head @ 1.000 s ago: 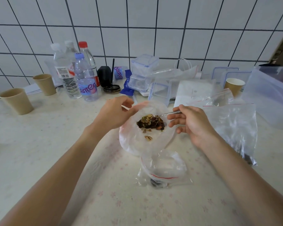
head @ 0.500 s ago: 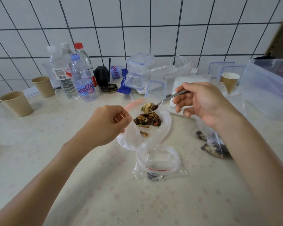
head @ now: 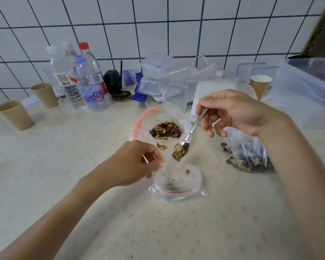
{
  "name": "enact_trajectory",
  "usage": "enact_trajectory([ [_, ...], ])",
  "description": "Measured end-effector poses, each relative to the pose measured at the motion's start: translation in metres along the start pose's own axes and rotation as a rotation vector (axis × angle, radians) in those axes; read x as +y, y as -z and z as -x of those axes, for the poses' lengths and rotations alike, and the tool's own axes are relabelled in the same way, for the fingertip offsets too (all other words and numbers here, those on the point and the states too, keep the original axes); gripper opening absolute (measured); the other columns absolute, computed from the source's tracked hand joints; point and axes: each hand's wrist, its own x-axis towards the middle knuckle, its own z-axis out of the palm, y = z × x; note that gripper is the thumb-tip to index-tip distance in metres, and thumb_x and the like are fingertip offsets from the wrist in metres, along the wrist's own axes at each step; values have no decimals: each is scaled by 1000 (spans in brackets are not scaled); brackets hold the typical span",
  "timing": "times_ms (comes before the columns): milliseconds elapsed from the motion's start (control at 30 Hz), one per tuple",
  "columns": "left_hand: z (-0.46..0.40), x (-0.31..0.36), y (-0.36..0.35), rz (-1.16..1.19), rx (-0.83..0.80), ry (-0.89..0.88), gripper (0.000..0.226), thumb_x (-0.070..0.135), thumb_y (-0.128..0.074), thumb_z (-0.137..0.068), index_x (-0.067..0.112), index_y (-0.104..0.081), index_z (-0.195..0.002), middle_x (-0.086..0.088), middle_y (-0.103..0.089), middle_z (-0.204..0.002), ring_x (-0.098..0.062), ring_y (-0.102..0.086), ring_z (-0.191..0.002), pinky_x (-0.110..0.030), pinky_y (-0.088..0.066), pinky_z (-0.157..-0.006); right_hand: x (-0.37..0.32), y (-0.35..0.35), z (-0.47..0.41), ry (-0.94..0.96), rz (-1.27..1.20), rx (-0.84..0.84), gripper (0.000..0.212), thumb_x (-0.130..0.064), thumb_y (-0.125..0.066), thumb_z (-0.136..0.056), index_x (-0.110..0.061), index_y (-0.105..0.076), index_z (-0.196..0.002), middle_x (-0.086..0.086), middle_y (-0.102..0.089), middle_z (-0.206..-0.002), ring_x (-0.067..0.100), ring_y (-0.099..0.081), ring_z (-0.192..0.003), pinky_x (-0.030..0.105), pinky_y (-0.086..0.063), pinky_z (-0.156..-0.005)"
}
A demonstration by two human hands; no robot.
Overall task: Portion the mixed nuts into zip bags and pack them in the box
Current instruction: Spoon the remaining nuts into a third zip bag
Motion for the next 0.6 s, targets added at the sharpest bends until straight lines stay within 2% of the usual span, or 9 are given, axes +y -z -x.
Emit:
enact_trajectory([
  [100,1,-4,0,8,13,4,10,31,-69,-97,26,-74,-89,15,-73,-75,-5,-71,-64,-18,-54,-53,-7,-5,4,27,122,-134,30,-25,-51,-106,-2,-67,-96,20,-70,-77,33,-68,-63,29,-48,-42],
  [267,3,-5,-9,-41,37,60,25,58,-71,-88,33,-68,-90,16,-73,-80,-4,-72,-61,-15,-50,-55,-14,-21,5,12,334,-230,29,-26,-52,-107,-4,-69,-100,14,-74,-78,32,-73,-71,30,-52,-45],
  [333,4,-7,-10,-67,48,44,20,51,-77,-86,35,-68,-91,15,-73,-79,-1,-70,-61,-14,-50,-58,-16,-24,7,16,408,-239,30,-28,-52,-107,-6,-70,-100,12,-74,-78,32,-73,-73,30,-53,-47],
  [433,5,-7,-8,-4,42,10,11,34,-80,-88,33,-69,-90,13,-73,-81,-6,-69,-64,-16,-52,-52,-20,-26,10,28,463,-250,30,-29,-51,-107,-7,-70,-99,10,-74,-79,30,-74,-74,31,-55,-50],
  [600,13,-4,-2,46,105,-132,8,29,-77,-91,33,-71,-95,19,-70,-89,-8,-69,-78,-24,-58,-50,-26,-20,13,121,375,-201,29,-27,-51,-107,-6,-69,-98,12,-73,-76,30,-73,-69,30,-53,-48],
])
